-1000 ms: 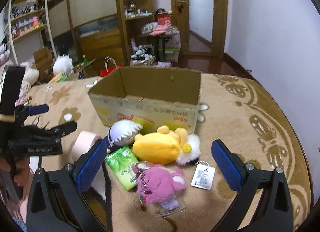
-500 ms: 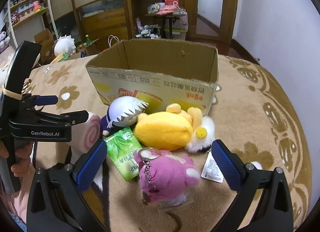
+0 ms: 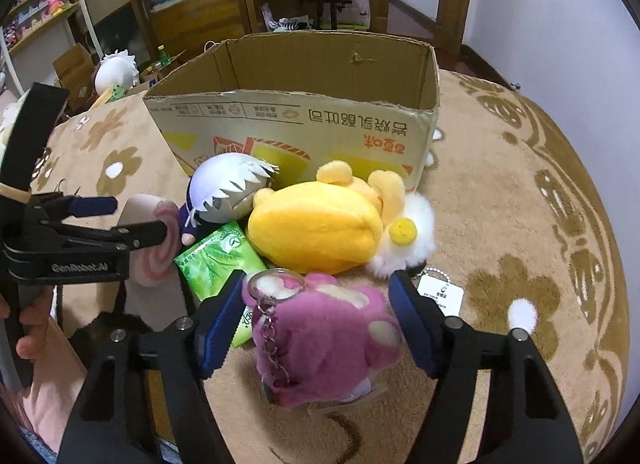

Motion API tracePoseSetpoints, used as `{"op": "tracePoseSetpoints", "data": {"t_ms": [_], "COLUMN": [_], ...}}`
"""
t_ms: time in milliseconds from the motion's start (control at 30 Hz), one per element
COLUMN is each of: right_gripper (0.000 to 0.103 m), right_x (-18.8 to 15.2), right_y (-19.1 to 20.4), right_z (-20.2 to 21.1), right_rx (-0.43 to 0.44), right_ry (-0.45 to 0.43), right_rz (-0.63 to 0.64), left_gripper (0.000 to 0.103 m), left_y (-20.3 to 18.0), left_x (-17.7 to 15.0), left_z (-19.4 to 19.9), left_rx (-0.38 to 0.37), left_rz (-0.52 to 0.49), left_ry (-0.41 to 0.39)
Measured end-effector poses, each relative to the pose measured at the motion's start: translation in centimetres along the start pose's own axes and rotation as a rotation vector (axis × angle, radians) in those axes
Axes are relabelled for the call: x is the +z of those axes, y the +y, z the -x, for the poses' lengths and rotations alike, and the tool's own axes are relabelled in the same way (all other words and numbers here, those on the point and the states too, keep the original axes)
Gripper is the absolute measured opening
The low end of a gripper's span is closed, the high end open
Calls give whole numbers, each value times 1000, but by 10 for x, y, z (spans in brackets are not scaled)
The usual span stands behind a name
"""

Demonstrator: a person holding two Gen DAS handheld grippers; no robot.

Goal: Organize soft objects
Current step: 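Close the left tool on the white roll plush while the right tool grasps the pink bear plush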

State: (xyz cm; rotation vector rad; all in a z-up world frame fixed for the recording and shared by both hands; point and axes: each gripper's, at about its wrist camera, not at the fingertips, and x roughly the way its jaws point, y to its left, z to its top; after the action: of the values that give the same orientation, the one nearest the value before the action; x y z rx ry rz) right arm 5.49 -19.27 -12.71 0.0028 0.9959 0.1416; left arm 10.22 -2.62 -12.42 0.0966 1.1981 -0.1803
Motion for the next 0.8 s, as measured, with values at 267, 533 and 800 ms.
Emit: {"op": "tracePoseSetpoints", "data": {"t_ms": [267, 533, 800], "right_gripper": [63, 60, 60], "right_x": [0, 3, 8], "right_y": [0, -5, -13], "right_z": [3, 14, 42], "right_rx": [20, 35, 66], "right_ry": [-8, -48, -145], "right_rz": [1, -16, -69], "left_gripper": [52, 44, 43], "left_y": [3, 1, 0], "left_x": [0, -4, -9], "left_z": [-6, 2, 30], "left_rx": [-41, -36, -19], "left_rz": [24, 17, 19], "left_ry": [30, -6, -108]}}
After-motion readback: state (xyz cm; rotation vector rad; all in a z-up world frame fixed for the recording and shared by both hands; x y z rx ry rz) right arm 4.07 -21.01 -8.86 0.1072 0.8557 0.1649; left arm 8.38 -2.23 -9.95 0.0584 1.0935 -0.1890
